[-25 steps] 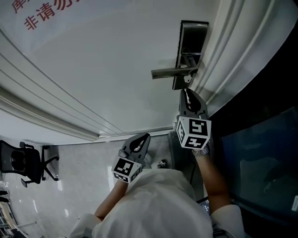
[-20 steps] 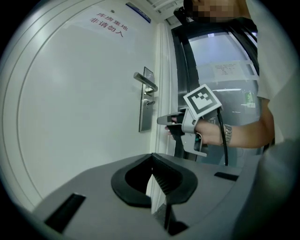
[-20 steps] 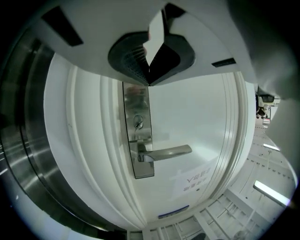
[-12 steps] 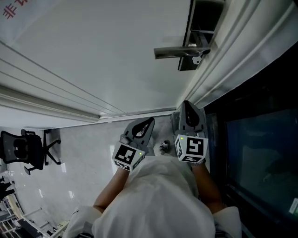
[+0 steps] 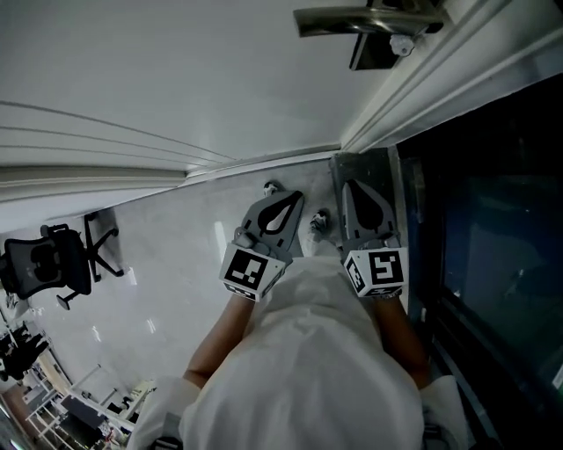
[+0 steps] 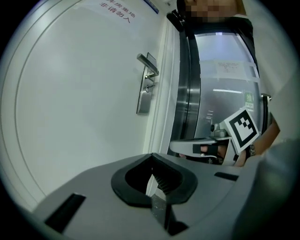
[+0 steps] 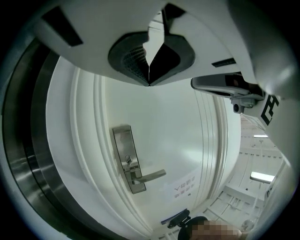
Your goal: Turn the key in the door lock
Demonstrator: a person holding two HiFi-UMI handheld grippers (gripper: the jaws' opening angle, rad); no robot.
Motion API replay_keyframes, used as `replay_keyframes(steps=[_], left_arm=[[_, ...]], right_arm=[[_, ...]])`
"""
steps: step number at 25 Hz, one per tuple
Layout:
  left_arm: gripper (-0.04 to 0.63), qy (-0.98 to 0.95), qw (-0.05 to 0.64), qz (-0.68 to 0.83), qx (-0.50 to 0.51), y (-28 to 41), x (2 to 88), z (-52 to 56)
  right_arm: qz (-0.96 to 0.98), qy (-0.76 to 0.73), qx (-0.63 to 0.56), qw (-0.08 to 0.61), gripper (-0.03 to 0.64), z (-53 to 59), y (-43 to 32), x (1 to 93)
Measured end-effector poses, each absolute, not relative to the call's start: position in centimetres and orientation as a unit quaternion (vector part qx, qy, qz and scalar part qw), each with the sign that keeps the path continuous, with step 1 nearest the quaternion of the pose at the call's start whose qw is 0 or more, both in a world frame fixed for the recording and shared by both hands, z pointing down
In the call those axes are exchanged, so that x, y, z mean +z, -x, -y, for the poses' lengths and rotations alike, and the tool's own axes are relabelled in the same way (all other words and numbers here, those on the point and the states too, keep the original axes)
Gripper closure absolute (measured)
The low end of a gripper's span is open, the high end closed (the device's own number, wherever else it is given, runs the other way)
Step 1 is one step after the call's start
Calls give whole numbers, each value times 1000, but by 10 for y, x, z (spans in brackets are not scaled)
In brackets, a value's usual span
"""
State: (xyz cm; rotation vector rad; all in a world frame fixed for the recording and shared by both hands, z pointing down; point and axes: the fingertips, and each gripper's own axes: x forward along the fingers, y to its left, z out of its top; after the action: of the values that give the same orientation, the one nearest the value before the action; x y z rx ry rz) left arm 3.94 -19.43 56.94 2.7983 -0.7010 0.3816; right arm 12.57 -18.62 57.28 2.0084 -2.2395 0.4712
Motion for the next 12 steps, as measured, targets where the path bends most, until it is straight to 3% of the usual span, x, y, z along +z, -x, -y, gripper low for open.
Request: replay_keyframes(steps=[12], left_arm=[[589,-956,143,227,120,-28,596,156]], right_arm=[[781,-590,173,114,612,153,-70,617]])
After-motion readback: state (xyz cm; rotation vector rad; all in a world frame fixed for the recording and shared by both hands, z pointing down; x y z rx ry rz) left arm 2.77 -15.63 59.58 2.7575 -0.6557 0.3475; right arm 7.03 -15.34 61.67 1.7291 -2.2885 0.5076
